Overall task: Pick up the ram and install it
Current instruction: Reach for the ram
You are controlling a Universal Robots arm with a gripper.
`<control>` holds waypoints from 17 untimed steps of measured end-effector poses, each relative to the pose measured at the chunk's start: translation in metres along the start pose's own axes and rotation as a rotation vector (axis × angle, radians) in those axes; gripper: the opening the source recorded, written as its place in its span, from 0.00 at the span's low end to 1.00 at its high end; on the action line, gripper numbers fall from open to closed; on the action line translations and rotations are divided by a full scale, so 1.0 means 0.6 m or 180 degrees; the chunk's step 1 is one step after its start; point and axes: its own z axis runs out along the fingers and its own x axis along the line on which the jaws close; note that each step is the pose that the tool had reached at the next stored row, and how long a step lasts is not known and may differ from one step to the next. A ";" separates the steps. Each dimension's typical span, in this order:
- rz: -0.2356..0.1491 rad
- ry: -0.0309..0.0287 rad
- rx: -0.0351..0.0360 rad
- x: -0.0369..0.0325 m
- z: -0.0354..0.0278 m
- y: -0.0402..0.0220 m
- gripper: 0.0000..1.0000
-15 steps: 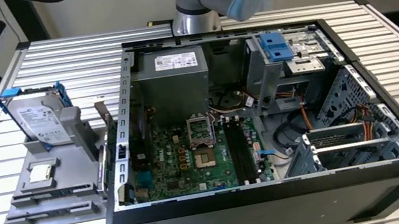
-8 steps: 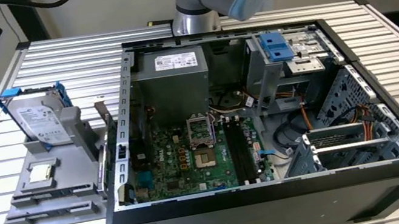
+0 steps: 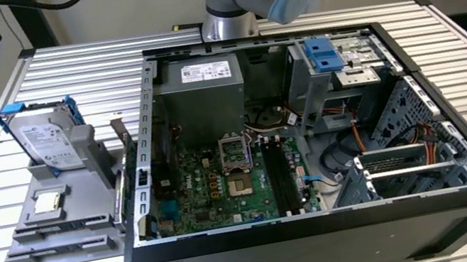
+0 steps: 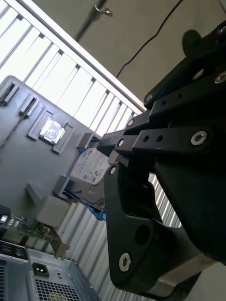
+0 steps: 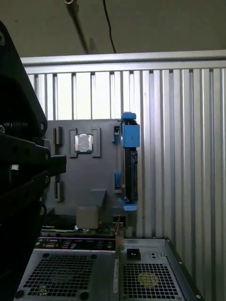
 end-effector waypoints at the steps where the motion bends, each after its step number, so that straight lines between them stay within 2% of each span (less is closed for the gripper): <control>1: 0.0000 0.0000 0.0000 0.000 0.000 -0.004 0.00; 7: -0.0001 0.0000 0.0000 -0.001 -0.001 -0.026 0.00; 17: -0.0008 0.0000 0.0000 -0.002 -0.003 -0.057 0.00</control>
